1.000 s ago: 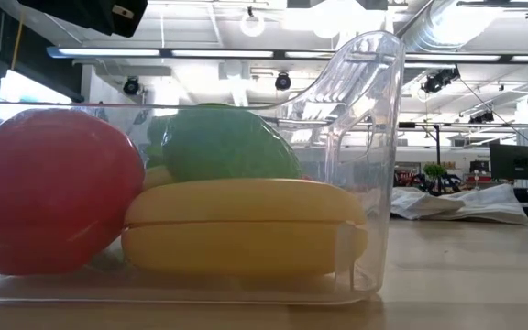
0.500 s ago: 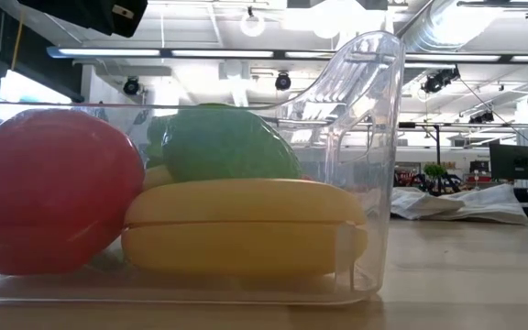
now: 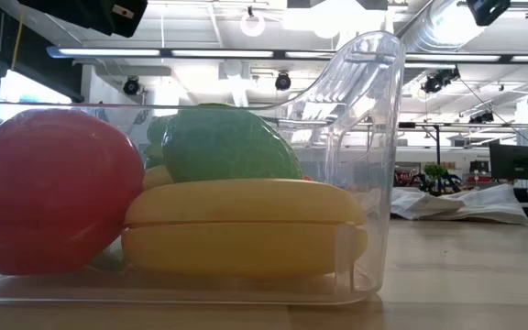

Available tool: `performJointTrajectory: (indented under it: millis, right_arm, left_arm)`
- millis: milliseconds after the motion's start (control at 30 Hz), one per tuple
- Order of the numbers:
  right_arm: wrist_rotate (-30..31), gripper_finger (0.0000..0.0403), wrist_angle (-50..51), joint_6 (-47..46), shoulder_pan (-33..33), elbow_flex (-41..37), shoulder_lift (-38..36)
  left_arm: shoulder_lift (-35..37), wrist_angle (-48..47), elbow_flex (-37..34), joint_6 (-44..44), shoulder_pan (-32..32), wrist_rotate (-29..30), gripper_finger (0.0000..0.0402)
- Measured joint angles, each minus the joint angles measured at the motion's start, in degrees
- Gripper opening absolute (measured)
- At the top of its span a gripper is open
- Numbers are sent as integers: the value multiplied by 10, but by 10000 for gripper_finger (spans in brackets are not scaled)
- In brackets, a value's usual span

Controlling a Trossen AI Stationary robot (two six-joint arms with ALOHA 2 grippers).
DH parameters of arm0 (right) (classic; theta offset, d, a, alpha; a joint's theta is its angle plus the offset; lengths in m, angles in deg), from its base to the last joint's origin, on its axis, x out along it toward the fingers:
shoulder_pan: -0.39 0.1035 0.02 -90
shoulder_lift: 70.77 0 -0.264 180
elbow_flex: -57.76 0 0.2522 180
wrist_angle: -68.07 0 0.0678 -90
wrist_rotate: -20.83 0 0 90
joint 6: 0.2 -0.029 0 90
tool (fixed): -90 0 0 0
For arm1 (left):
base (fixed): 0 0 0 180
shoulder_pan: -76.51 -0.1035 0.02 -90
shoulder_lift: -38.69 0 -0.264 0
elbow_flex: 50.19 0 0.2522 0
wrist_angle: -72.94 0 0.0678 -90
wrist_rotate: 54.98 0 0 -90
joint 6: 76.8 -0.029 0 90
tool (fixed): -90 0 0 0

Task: Pick and placing Produce into tupperware
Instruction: Return to Home Position

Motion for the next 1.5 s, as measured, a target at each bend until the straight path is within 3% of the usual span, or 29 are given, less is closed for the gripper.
performJointTrajectory:
  millis: [267,533,767,1133,1300,1500]
  right_arm:
    - [76,0,-1,88,-47,-20,-122]
    - [-17,0,64,32,-78,-20,-240]
    - [-49,0,130,-25,-78,-27,-257]
    - [-92,0,-139,-26,-78,-212,-263]
    - [-128,0,-171,-82,-78,-264,-262]
    - [-129,0,-203,-116,-78,-314,-262]
  left_arm:
    - [0,0,0,0,0,0,95]
    - [0,0,0,0,0,0,95]
    - [0,0,0,0,0,0,95]
    - [0,0,0,0,0,0,95]
    - [0,0,0,0,0,0,95]
    - [0,0,0,0,0,0,95]
